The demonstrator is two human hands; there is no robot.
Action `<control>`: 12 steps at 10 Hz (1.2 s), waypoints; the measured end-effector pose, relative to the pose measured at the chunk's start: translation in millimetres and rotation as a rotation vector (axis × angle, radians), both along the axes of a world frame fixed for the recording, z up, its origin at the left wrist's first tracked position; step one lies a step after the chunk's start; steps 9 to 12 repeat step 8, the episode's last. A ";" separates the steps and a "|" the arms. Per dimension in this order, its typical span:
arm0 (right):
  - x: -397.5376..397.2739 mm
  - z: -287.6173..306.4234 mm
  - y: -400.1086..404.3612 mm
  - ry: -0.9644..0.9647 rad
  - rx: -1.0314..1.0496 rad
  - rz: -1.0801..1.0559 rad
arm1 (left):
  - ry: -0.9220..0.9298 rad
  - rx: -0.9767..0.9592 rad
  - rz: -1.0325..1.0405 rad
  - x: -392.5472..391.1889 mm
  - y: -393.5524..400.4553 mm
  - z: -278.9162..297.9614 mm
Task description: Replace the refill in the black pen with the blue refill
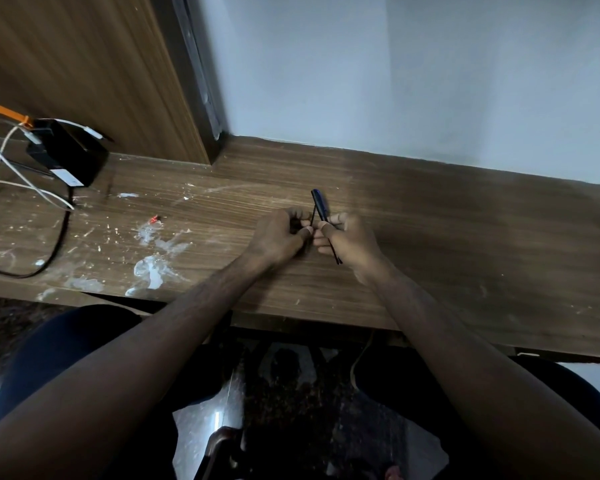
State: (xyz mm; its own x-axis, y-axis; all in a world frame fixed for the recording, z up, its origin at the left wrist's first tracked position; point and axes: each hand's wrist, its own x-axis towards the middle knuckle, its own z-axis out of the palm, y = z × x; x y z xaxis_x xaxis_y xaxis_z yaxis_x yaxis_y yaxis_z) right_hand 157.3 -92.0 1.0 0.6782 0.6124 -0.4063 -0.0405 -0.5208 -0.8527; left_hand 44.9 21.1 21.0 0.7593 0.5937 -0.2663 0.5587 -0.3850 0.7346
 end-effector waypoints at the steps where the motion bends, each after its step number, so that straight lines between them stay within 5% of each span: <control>1: 5.5 0.5 -3.5 -0.285 -0.070 -0.038 | 0.019 0.028 0.037 -0.4 2.7 1.5; 5: 3.3 -8.7 -0.9 -0.510 -0.121 -0.086 | -0.057 0.027 0.060 -6.7 6.3 7.3; 8: 5.9 -9.5 -3.4 -0.688 -0.089 -0.056 | -0.031 0.329 -0.125 -14.7 10.8 -5.5; 12: 5.9 -9.5 -3.4 -0.688 -0.089 -0.056 | -0.031 0.329 -0.125 -14.7 10.8 -5.5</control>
